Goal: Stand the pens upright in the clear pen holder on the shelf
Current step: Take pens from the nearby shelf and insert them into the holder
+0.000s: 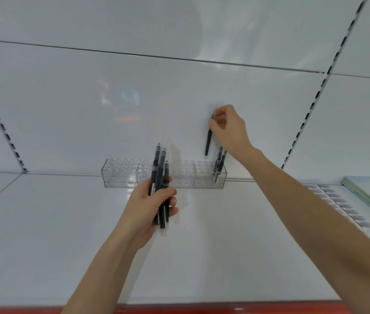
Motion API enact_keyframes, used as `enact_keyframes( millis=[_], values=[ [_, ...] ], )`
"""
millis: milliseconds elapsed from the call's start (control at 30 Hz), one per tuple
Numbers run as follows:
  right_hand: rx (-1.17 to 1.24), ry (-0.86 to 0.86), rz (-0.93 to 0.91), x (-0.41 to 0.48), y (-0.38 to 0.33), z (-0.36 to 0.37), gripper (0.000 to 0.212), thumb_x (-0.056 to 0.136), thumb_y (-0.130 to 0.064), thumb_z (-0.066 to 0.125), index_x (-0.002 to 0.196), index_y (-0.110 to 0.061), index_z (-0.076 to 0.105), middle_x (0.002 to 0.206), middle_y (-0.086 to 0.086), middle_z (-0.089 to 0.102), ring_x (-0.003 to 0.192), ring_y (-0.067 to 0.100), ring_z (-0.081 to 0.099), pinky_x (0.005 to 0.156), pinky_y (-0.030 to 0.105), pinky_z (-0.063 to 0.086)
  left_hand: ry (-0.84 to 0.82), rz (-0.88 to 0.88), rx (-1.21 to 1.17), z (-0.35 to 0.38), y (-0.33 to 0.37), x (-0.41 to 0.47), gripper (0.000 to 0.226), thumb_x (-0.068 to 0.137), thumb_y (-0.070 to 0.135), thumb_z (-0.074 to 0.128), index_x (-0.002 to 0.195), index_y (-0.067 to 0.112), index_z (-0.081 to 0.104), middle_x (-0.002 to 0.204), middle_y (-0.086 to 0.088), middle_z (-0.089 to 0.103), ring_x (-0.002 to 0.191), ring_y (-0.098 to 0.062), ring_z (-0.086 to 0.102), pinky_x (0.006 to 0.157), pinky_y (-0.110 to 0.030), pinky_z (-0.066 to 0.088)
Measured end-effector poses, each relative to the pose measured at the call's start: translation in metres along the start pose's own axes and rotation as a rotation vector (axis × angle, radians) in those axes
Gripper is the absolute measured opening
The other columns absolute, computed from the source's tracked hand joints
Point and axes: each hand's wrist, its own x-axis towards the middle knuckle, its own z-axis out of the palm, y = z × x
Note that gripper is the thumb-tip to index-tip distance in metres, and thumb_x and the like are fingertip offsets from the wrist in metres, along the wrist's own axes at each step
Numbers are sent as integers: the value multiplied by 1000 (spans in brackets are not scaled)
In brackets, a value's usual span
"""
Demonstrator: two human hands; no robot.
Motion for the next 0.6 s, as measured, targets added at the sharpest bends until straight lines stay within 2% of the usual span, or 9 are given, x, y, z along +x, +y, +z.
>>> enact_keyframes(
  millis=[67, 133, 233, 267, 433, 533, 600],
  values=[
    [-34, -16, -33, -4, 2, 0, 24, 89, -11, 51, 110, -3, 46, 91, 0, 52, 82, 16, 52, 76, 24, 42, -2, -3, -1, 1, -1, 0, 20, 88, -5, 51, 105, 4, 57, 71, -7, 52, 49, -10, 51, 46, -20, 47],
    [-31, -3, -48, -8, 4, -2, 32, 88, -9, 51, 119, -5, 43, 88, -2, 53, 79, 17, 54, 77, 29, 46, -2, -6, 1, 1, -2, 0, 21, 88, -6, 51, 106, 3, 56, 71, -7, 52, 49, -11, 51, 46, -20, 47],
    [-15, -2, -75, -12, 7, -5, 42, 88, -7, 51, 128, -14, 41, 78, -10, 52, 71, 9, 54, 72, 19, 45, -5, -5, 1, 2, -3, -1, 21, 88, -5, 52, 106, 3, 56, 70, -7, 53, 50, -12, 52, 47, -20, 48],
    [-38, -17, -90, -13, 8, -5, 42, 88, -7, 51, 128, -15, 42, 79, -8, 54, 72, 11, 55, 74, 20, 45, -4, -7, -3, 2, -3, -1, 20, 88, -4, 53, 106, 4, 56, 70, -7, 54, 51, -12, 52, 47, -20, 48],
    [-226, -58, -142, -13, 16, -2, 24, 90, -9, 50, 112, -3, 57, 97, 13, 65, 90, 26, 59, 88, 35, 47, -24, 10, -22, 2, -2, -3, 11, 89, 9, 57, 99, 5, 55, 69, -4, 53, 48, -8, 49, 46, -19, 45],
    [-282, -46, -170, -11, 17, -3, 17, 88, -6, 51, 98, 3, 61, 95, 20, 65, 90, 31, 59, 86, 41, 46, -13, 21, -27, 3, -1, -5, 13, 89, 18, 57, 91, 6, 53, 67, -2, 51, 45, -7, 45, 41, -17, 39],
    [-296, -38, -165, -9, 17, -5, 18, 86, -3, 50, 100, 4, 60, 95, 21, 63, 89, 31, 57, 85, 41, 46, 3, 12, -41, 4, -1, -6, 18, 90, 24, 55, 94, 6, 53, 66, -2, 51, 43, -8, 42, 39, -18, 37]
  ],
)
